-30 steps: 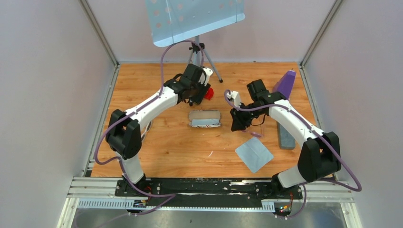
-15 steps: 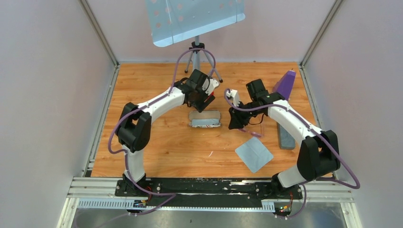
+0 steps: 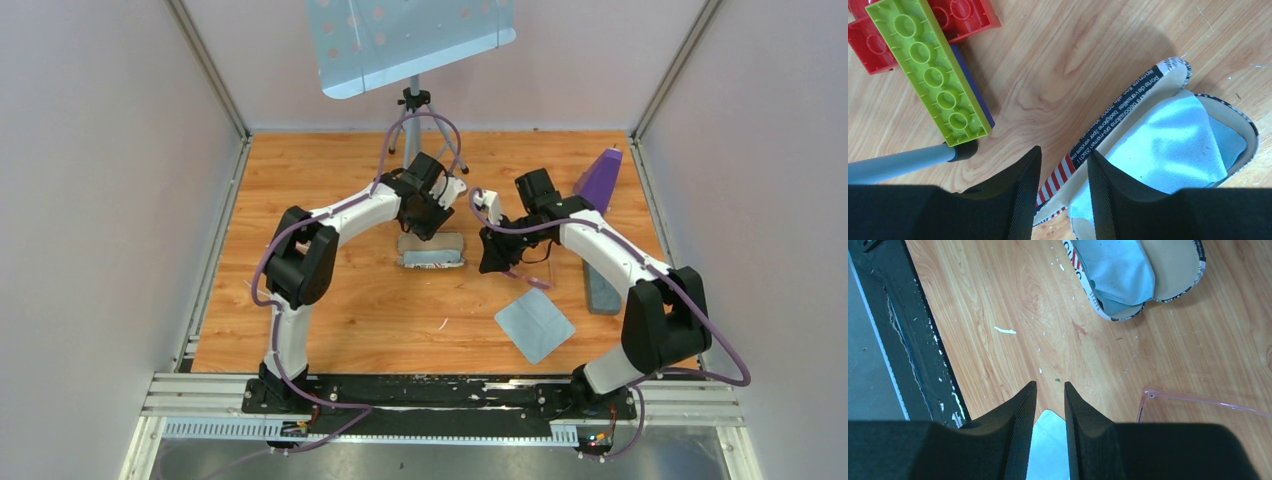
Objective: Organize the sunglasses
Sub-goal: Adjust the sunglasses case at the center of the board.
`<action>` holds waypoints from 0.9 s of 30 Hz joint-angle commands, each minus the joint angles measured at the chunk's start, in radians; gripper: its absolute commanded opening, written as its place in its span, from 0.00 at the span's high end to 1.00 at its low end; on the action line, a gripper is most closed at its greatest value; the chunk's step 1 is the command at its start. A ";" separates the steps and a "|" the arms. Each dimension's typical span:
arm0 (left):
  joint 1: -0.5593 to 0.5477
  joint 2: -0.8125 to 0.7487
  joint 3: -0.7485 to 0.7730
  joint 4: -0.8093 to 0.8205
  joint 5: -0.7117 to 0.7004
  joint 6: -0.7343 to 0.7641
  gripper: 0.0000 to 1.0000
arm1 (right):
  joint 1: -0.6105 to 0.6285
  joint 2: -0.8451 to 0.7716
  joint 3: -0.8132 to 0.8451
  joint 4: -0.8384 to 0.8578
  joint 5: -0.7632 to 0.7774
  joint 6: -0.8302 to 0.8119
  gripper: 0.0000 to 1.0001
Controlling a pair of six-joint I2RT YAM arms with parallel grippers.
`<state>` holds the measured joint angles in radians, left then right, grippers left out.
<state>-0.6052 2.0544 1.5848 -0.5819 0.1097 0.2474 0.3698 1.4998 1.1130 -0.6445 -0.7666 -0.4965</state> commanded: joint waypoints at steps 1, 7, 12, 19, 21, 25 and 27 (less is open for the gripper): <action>0.003 -0.021 0.016 -0.007 0.010 -0.020 0.60 | 0.020 0.016 -0.021 0.014 0.015 -0.021 0.69; 0.002 -0.118 -0.091 0.038 0.030 -0.028 0.77 | 0.078 0.038 -0.019 0.030 0.076 -0.062 0.69; 0.003 -0.212 -0.209 0.141 0.034 -0.074 0.82 | 0.090 0.082 -0.005 0.044 0.086 -0.059 0.69; 0.003 -0.324 -0.360 0.269 0.061 -0.128 0.89 | 0.093 0.118 0.003 0.065 0.107 -0.053 0.70; 0.001 -0.338 -0.369 0.279 0.066 -0.136 0.92 | 0.093 0.121 0.006 0.080 0.116 -0.031 0.70; -0.031 -0.408 -0.410 0.307 0.007 -0.115 0.95 | 0.092 0.119 0.024 0.092 0.106 0.005 0.70; -0.063 -0.454 -0.432 0.315 -0.056 -0.075 0.97 | 0.091 0.106 0.032 0.091 0.088 0.023 0.70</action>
<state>-0.6197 1.7023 1.1835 -0.3370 0.1257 0.1352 0.4496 1.6115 1.1061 -0.5621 -0.6601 -0.5129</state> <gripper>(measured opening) 0.125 0.301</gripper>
